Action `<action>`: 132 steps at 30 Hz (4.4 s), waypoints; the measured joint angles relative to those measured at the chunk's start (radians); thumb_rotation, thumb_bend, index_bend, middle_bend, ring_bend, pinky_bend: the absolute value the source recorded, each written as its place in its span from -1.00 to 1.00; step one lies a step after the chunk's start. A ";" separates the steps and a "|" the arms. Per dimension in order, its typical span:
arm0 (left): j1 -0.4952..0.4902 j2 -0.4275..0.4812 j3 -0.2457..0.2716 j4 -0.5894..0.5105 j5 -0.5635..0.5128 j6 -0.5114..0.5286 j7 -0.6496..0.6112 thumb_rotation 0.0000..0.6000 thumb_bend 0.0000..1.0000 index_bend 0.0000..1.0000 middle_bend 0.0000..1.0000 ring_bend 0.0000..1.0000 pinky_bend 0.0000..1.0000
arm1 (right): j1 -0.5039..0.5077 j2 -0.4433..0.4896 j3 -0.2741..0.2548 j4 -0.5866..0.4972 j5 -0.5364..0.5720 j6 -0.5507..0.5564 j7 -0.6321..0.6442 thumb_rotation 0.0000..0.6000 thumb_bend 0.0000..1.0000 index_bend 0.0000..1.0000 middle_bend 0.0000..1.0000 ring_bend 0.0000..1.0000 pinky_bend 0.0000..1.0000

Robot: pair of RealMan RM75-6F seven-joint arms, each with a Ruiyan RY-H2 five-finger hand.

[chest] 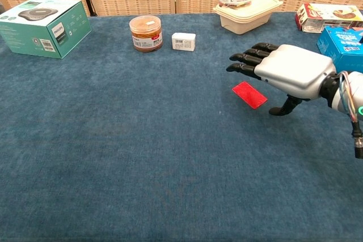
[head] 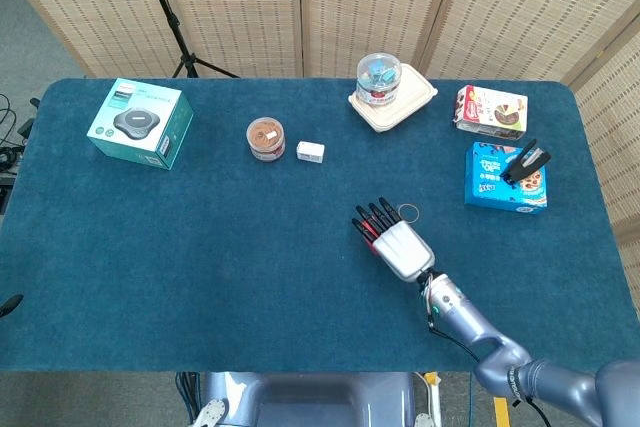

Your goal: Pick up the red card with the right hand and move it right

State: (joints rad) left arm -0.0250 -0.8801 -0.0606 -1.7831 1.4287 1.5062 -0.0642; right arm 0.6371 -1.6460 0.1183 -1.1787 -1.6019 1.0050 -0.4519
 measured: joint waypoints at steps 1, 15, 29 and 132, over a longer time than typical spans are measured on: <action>0.000 0.000 0.000 0.000 0.000 0.000 0.000 1.00 -1.00 -1.00 -1.00 -1.00 -1.00 | 0.002 -0.003 0.001 0.002 0.004 0.003 -0.001 1.00 -0.45 -1.00 -1.00 -1.00 -1.00; 0.001 0.000 -0.001 -0.001 -0.005 0.001 0.000 1.00 -1.00 -1.00 -1.00 -1.00 -1.00 | 0.022 -0.040 -0.001 -0.006 0.044 0.014 -0.002 1.00 -0.45 -1.00 -1.00 -1.00 -1.00; -0.001 -0.001 -0.003 0.000 -0.011 -0.003 -0.001 1.00 -1.00 -1.00 -1.00 -1.00 -1.00 | 0.047 -0.080 0.004 0.053 0.073 0.017 0.004 1.00 -0.45 -1.00 -1.00 -1.00 -1.00; -0.003 0.007 -0.004 0.006 -0.013 -0.008 -0.026 1.00 -1.00 -1.00 -1.00 -1.00 -1.00 | 0.111 -0.030 0.016 0.028 0.209 -0.015 -0.034 1.00 -0.06 -0.06 -1.00 -1.00 -1.00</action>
State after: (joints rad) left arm -0.0283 -0.8727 -0.0641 -1.7774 1.4153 1.4980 -0.0900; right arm 0.7481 -1.6765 0.1344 -1.1511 -1.3933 0.9904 -0.4860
